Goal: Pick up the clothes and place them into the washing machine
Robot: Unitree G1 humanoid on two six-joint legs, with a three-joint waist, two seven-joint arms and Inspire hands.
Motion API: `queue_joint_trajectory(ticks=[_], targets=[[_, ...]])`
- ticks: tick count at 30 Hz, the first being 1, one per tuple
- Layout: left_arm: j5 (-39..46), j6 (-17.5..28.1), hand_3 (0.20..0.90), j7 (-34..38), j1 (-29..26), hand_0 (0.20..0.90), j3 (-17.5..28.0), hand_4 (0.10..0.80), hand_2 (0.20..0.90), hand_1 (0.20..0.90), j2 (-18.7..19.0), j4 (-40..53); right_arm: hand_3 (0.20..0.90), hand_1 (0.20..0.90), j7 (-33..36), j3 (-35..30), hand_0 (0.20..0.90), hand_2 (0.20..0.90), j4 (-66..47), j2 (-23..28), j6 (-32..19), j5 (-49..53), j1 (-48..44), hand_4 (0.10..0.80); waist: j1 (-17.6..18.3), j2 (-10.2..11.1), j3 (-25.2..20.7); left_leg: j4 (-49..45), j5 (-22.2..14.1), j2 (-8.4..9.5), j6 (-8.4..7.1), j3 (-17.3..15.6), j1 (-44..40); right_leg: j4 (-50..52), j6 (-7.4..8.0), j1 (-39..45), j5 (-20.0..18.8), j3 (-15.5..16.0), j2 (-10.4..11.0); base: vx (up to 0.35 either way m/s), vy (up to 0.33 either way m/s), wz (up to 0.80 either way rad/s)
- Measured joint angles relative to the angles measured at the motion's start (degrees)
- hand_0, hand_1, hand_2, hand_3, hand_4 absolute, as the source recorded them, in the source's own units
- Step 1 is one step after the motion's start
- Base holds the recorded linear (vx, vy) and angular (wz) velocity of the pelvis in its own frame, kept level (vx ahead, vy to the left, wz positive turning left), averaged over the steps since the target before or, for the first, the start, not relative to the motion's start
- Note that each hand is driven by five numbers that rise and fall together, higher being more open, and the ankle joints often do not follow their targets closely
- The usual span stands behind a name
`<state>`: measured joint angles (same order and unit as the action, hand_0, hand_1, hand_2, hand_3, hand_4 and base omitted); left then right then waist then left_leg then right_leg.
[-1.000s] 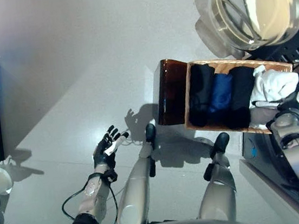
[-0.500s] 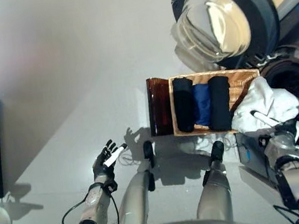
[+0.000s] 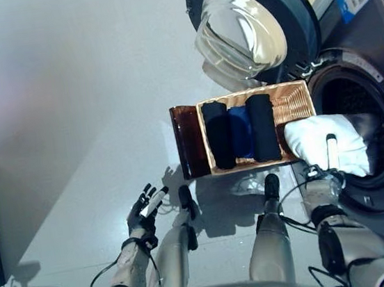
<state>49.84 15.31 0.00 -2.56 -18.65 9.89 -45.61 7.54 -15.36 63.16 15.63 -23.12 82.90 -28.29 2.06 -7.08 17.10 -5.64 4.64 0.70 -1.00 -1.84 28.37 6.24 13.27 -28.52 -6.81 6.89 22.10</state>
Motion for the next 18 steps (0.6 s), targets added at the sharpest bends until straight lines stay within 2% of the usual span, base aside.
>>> queue_joint_trajectory(ticks=[5,6,11,18], targets=[[0.7,0.0,0.900,0.0,-0.7,0.900,0.1,0.800,0.900,0.900,-0.5,0.0,0.200,0.200,-1.6,1.4,0.200,0.200,0.0,-0.4,-1.5,2.2,-1.2,0.300,-1.5,-0.8,0.4,-0.4,-0.2,0.27,0.13,0.0,0.2,2.5,-0.03,-1.0,1.1,-0.2,0.4,-0.041,-0.001,0.06],[1.1,0.2,0.900,0.1,-0.9,0.900,0.3,0.800,0.900,0.900,-0.2,0.2,0.200,0.200,-1.5,2.2,0.200,0.200,0.2,-0.1,-1.5,1.7,-2.0,0.300,-1.5,-1.2,0.6,-3.4,-1.4,0.24,0.11,0.3,2.1,5.7,0.01,-2.8,2.9,-0.7,0.7,-0.042,-0.035,0.13],[1.8,0.2,0.900,0.1,-1.3,0.900,0.6,0.800,0.900,0.900,-0.1,0.2,0.200,0.200,-1.3,3.1,0.200,0.200,0.7,1.2,-1.5,-2.1,-4.1,0.300,-1.6,-1.3,2.8,-11.6,-4.8,0.01,-0.01,0.6,5.8,14.5,-0.35,-6.7,7.1,-2.4,1.1,-0.020,-0.020,0.07],[1.8,0.1,0.900,0.0,-1.0,0.900,0.6,0.800,0.900,0.900,0.0,0.3,0.200,0.200,0.0,3.6,0.200,0.200,0.8,3.9,-1.0,-4.9,-6.6,0.300,-1.7,-1.3,4.2,-18.0,-7.0,-0.37,-0.09,0.8,10.5,20.4,-0.77,-11.6,9.0,-4.3,1.0,0.001,0.004,0.00]])
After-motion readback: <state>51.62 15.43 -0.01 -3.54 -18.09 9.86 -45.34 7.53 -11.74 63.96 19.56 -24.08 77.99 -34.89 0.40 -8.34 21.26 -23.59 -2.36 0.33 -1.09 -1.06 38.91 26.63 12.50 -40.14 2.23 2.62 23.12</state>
